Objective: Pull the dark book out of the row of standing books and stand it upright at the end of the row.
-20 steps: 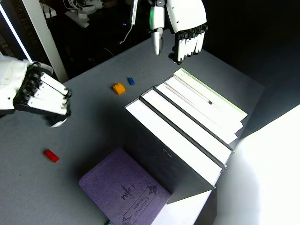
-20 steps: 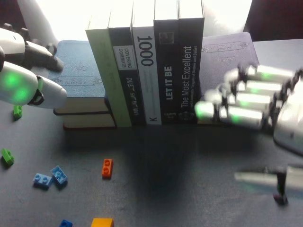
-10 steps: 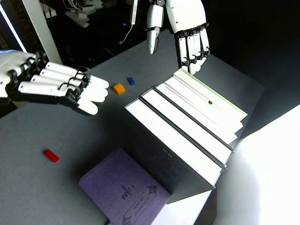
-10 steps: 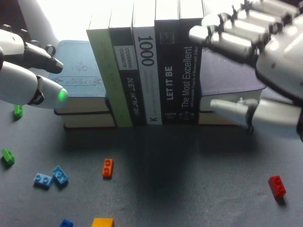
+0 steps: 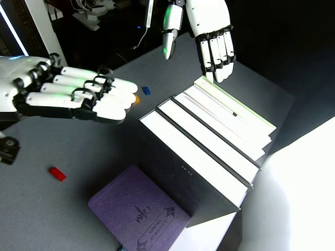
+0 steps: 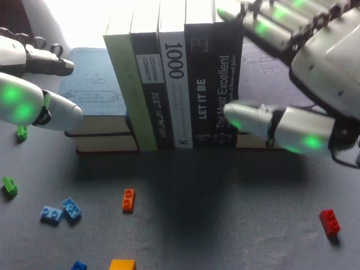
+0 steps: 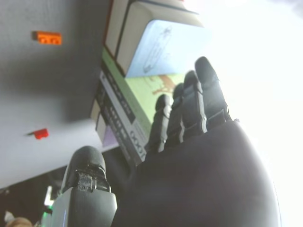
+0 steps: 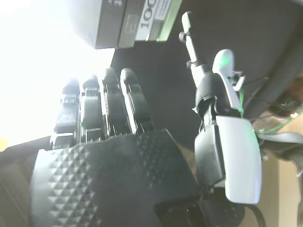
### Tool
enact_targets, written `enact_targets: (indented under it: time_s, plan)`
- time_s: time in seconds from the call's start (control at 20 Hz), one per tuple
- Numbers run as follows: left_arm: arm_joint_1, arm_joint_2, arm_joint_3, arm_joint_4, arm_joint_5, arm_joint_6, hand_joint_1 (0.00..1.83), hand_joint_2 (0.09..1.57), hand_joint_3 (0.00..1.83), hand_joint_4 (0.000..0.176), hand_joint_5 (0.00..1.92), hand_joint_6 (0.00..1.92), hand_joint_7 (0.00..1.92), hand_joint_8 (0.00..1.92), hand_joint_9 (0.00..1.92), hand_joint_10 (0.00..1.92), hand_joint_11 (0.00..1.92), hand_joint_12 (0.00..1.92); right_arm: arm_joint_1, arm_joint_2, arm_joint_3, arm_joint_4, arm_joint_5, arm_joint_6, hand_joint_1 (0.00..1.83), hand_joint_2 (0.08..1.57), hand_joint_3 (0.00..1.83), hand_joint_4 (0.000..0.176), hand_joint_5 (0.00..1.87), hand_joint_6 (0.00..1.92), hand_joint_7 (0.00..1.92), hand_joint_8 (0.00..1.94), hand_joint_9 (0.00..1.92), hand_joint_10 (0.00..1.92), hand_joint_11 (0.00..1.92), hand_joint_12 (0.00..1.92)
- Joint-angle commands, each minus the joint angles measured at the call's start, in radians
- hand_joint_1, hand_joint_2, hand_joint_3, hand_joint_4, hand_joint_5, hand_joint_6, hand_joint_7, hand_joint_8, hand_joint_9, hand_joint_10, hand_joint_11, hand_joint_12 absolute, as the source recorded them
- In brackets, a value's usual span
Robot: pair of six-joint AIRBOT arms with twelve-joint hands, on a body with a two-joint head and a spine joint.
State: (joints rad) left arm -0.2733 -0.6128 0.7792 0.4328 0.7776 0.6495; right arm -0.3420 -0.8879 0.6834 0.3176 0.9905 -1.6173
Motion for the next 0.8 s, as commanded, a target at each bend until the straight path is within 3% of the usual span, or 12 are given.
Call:
enact_targets:
  time_s: [0.0, 0.25, 0.35, 0.45, 0.55, 0.6, 0.7, 0.75]
  plan:
    - [-0.013, 0.008, 0.005, 0.035, -0.070, 0.001, 0.00, 1.19, 0.00, 0.008, 0.00, 0.00, 0.05, 0.00, 0.05, 0.00, 0.00, 0.32, 0.004, -0.003, 0.008, -0.033, 0.176, -0.005, 0.00, 1.15, 0.00, 0.000, 0.10, 0.00, 0.08, 0.00, 0.04, 0.00, 0.00, 0.05]
    - [-0.014, 0.008, 0.004, 0.035, -0.072, 0.001, 0.00, 1.21, 0.01, 0.001, 0.00, 0.00, 0.05, 0.01, 0.05, 0.00, 0.00, 0.38, 0.000, -0.051, 0.063, -0.103, 0.252, 0.024, 0.00, 1.13, 0.00, 0.000, 0.08, 0.00, 0.09, 0.00, 0.05, 0.00, 0.00, 0.17]
    - [-0.014, 0.008, 0.004, 0.035, -0.071, 0.001, 0.00, 1.21, 0.00, 0.003, 0.00, 0.00, 0.04, 0.00, 0.05, 0.00, 0.00, 0.34, -0.001, -0.070, 0.081, -0.119, 0.281, 0.020, 0.00, 1.13, 0.00, 0.000, 0.04, 0.00, 0.05, 0.00, 0.00, 0.00, 0.00, 0.06]
    - [-0.014, 0.008, 0.003, 0.035, -0.071, 0.001, 0.00, 1.21, 0.00, 0.002, 0.00, 0.00, 0.04, 0.00, 0.04, 0.00, 0.00, 0.30, -0.004, -0.083, 0.089, -0.118, 0.305, 0.012, 0.00, 1.13, 0.00, 0.000, 0.07, 0.01, 0.10, 0.00, 0.02, 0.00, 0.00, 0.14]
    - [-0.014, 0.009, 0.003, 0.034, -0.071, 0.001, 0.00, 1.21, 0.00, 0.012, 0.00, 0.00, 0.03, 0.00, 0.02, 0.00, 0.00, 0.23, -0.019, -0.084, 0.084, -0.090, 0.324, 0.007, 0.00, 1.14, 0.00, 0.000, 0.10, 0.01, 0.10, 0.00, 0.02, 0.00, 0.00, 0.07]
    - [-0.014, 0.009, 0.003, 0.034, -0.071, 0.001, 0.00, 1.19, 0.00, 0.018, 0.00, 0.00, 0.03, 0.00, 0.03, 0.01, 0.00, 0.26, -0.035, -0.083, 0.082, -0.081, 0.329, 0.008, 0.00, 1.13, 0.00, 0.008, 0.14, 0.01, 0.10, 0.00, 0.03, 0.00, 0.00, 0.10]
    - [-0.015, 0.008, 0.003, 0.034, -0.071, 0.001, 0.00, 1.18, 0.00, 0.000, 0.00, 0.00, 0.05, 0.00, 0.04, 0.01, 0.00, 0.30, -0.110, -0.087, 0.081, -0.168, 0.394, -0.001, 0.00, 1.14, 0.00, 0.020, 0.30, 0.03, 0.13, 0.00, 0.05, 0.01, 0.00, 0.12]
    - [-0.014, 0.008, 0.003, 0.034, -0.071, 0.001, 0.00, 1.18, 0.00, 0.000, 0.00, 0.00, 0.06, 0.00, 0.05, 0.01, 0.00, 0.35, -0.120, -0.088, 0.079, -0.185, 0.400, -0.011, 0.00, 1.14, 0.00, 0.017, 0.36, 0.03, 0.15, 0.00, 0.06, 0.01, 0.00, 0.15]
